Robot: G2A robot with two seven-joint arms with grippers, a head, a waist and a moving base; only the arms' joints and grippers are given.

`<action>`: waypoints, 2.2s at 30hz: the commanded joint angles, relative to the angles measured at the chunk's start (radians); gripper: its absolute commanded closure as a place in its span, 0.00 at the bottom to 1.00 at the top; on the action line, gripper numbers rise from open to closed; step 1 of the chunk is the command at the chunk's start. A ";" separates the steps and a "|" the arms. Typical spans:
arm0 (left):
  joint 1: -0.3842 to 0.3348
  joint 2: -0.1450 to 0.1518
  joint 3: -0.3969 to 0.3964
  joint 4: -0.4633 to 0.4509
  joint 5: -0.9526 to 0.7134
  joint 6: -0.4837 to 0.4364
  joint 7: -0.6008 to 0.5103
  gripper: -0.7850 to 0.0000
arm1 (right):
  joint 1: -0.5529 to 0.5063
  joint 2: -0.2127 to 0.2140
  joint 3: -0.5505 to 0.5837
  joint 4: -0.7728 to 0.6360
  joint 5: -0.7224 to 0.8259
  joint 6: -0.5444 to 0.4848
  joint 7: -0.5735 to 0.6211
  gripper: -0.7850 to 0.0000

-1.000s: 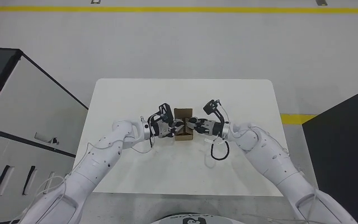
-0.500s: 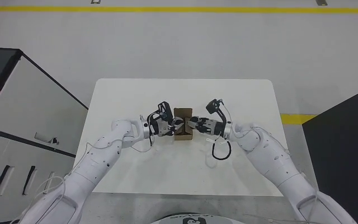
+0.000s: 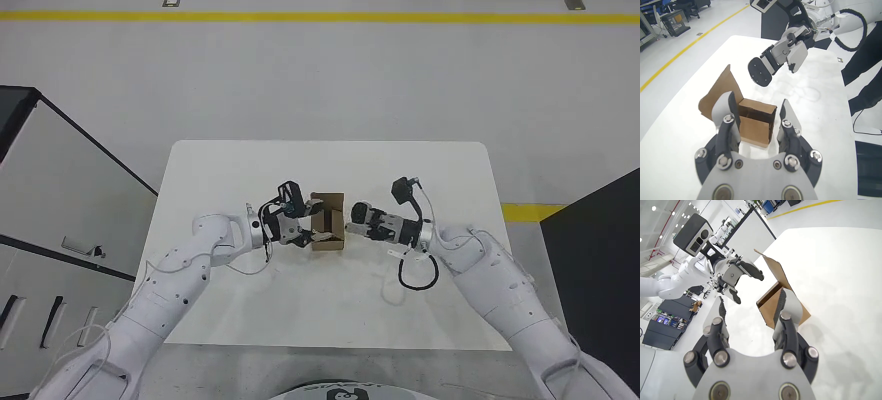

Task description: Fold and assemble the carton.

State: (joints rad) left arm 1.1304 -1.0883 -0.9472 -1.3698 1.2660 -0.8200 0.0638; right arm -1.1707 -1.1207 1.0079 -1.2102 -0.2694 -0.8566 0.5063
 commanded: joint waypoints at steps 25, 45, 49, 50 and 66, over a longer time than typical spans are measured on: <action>0.159 0.020 -0.063 -0.029 0.033 0.112 0.100 0.00 | 0.094 -0.002 -0.007 0.113 0.571 -0.042 0.191 0.00; 0.159 -0.007 -0.016 0.096 0.079 0.260 0.195 0.00 | 0.345 -0.135 -0.217 0.475 0.921 -0.008 0.450 0.00; 0.151 -0.011 -0.010 0.106 0.082 0.251 0.195 0.00 | 0.370 -0.158 -0.245 0.528 0.890 -0.037 0.421 0.00; 0.150 -0.011 -0.010 0.107 0.082 0.251 0.196 0.00 | 0.375 -0.165 -0.253 0.540 0.884 -0.043 0.414 0.00; 0.158 -0.010 -0.048 0.134 0.085 0.296 0.211 0.00 | 0.388 -0.216 -0.314 0.608 0.890 -0.041 0.416 0.00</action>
State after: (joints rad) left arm 1.2873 -1.0986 -0.9912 -1.2368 1.3514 -0.5298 0.2742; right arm -0.7798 -1.3383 0.6942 -0.5985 0.6195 -0.9022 0.9180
